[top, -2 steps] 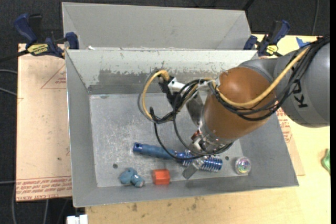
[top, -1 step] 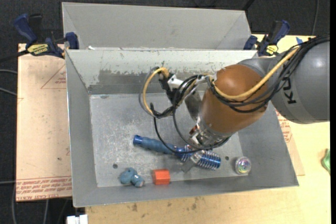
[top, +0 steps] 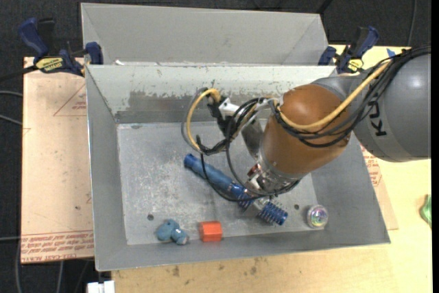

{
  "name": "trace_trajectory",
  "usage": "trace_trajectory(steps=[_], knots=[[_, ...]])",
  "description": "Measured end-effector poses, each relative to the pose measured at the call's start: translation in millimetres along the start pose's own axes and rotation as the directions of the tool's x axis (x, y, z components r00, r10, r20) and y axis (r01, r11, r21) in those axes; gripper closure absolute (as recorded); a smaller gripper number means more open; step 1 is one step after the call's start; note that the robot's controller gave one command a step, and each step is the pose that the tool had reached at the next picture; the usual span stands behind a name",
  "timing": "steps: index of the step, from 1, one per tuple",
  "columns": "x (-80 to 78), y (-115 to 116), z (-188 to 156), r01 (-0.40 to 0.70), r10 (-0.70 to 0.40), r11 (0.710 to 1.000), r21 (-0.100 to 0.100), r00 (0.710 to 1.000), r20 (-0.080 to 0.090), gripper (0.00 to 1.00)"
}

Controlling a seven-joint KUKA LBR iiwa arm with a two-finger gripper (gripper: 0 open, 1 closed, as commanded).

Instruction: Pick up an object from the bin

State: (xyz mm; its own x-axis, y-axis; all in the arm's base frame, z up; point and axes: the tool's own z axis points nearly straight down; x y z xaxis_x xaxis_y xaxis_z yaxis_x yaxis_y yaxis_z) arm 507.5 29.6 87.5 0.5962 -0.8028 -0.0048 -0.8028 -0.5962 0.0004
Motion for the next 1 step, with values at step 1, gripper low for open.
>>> trace_trajectory(steps=[1], knots=[[-0.7, 26.9, -117.4, 0.003, -0.003, 1.000, 0.004, 1.000, -0.006, 1.00]])
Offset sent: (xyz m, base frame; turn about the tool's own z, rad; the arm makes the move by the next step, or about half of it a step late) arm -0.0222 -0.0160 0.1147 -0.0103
